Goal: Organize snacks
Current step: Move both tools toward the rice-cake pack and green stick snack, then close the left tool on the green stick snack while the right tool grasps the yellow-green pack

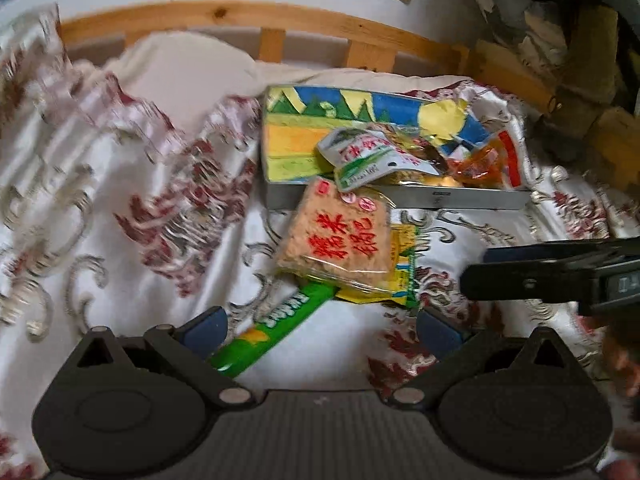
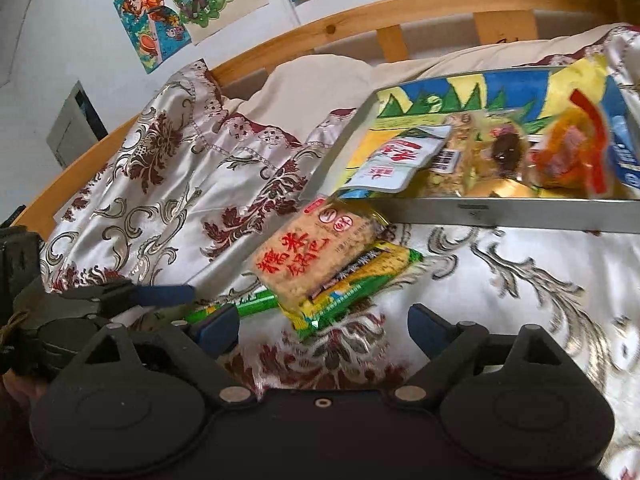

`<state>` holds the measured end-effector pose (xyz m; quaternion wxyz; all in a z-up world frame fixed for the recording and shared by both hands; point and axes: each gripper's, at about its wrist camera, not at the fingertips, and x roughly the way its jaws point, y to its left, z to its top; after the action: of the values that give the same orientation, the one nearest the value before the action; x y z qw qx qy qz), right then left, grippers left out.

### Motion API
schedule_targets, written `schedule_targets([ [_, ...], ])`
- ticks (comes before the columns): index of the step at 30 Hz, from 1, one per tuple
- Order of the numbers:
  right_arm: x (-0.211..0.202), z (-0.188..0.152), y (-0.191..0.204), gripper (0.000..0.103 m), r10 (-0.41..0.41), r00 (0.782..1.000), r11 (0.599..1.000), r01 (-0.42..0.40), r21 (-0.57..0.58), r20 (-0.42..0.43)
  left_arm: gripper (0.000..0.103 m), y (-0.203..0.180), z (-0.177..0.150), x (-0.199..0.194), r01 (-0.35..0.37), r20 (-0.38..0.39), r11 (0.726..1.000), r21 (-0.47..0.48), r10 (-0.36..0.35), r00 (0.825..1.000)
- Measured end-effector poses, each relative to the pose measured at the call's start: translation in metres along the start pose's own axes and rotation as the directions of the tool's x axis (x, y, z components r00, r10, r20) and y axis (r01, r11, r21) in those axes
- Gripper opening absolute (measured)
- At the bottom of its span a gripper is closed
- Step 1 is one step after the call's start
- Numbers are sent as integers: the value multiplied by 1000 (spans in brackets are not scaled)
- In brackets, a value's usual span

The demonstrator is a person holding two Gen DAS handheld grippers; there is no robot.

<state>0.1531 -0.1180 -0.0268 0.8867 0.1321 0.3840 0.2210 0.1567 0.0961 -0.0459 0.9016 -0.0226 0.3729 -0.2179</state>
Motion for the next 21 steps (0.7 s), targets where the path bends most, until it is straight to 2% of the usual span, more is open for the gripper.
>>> schedule_targets([
  [3, 10, 3, -3, 89, 5, 1000, 1000, -5, 8, -5, 102, 5, 0, 7, 37, -9, 999, -9, -37, 999],
  [7, 28, 6, -8, 81, 2, 1000, 1000, -2, 5, -26, 98, 6, 0, 14, 5, -29, 1000, 29, -4, 1000],
  [9, 37, 7, -11, 76, -2, 999, 1000, 2, 11, -42, 90, 10, 0, 17, -3, -50, 1000, 23, 4, 999],
  [15, 55, 13, -16, 76, 37, 996, 999, -35, 30, -77, 75, 29, 5, 17, 1, -74, 999, -40, -4, 997],
  [18, 63, 14, -21, 82, 74, 993, 996, -68, 62, -95, 64, 30, 6, 20, -25, -90, 999, -35, 21, 996],
  [21, 65, 13, -24, 82, 102, 992, 991, -94, 97, -81, 59, 26, 6, 23, -61, -111, 998, -21, 58, 992],
])
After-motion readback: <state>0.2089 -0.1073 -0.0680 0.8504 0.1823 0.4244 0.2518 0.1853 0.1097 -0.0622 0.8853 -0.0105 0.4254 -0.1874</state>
